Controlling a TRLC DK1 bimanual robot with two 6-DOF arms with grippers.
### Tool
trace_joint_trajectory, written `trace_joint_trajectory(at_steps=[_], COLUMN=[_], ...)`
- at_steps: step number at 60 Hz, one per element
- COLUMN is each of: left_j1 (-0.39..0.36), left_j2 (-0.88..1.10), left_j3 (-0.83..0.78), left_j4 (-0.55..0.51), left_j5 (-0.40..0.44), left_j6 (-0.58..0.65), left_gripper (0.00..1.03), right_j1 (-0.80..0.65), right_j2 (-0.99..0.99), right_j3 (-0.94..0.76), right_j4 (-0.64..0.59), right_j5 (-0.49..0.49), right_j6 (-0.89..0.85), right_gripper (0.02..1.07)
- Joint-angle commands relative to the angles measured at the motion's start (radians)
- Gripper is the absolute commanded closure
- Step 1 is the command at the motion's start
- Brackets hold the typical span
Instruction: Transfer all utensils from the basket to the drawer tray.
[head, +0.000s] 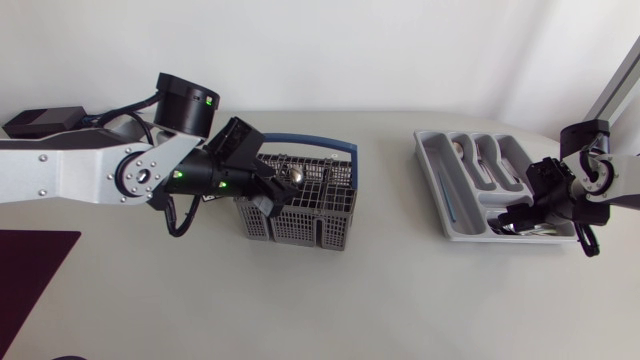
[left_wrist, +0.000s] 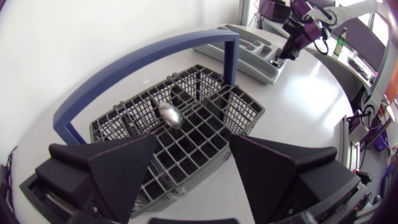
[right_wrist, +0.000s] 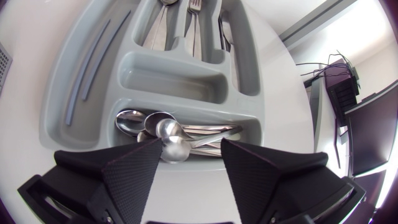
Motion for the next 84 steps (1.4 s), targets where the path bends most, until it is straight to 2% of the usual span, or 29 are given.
trace_joint_trajectory(at_steps=[1, 7, 24, 44, 50, 61, 71, 74, 82, 84], left_j1=[0.020, 0.025, 0.029, 0.032, 0.031, 0.028, 0.020, 0.015, 0.012, 0.012], left_j2=[0.031, 0.063, 0.104, 0.117, 0.134, 0.157, 0.167, 0.167, 0.176, 0.180], left_j3=[0.027, 0.035, 0.050, 0.055, 0.076, 0.108, 0.130, 0.128, 0.133, 0.133], left_j4=[0.034, 0.057, 0.086, 0.146, 0.136, 0.104, 0.043, 0.040, 0.024, 0.023], left_j5=[-0.001, -0.003, -0.003, -0.035, -0.039, -0.039, -0.033, -0.032, -0.016, -0.009], left_j6=[-0.041, -0.049, -0.101, -0.178, -0.213, -0.259, -0.273, -0.275, -0.282, -0.285], left_gripper=[0.20, 0.20, 0.20, 0.21, 0.31, 0.43, 0.44, 0.48, 0.50, 0.53], right_j1=[0.002, -0.001, -0.024, -0.029, -0.029, -0.026, -0.024, -0.021, -0.020, -0.020], right_j2=[-0.054, -0.091, -0.189, -0.279, -0.282, -0.298, -0.307, -0.308, -0.308, -0.308], right_j3=[-0.033, -0.033, -0.042, -0.051, -0.049, -0.043, -0.040, -0.042, -0.040, -0.040], right_j4=[0.006, -0.003, -0.060, -0.106, -0.112, -0.125, -0.136, -0.136, -0.133, -0.133], right_j5=[-0.009, -0.024, -0.089, -0.096, -0.095, -0.095, -0.095, -0.095, -0.095, -0.095], right_j6=[0.009, 0.006, 0.008, 0.009, 0.012, 0.018, 0.026, 0.028, 0.028, 0.028], right_gripper=[0.16, 0.09, 0.09, 0.09, 0.09, 0.09, 0.09, 0.09, 0.09, 0.09])
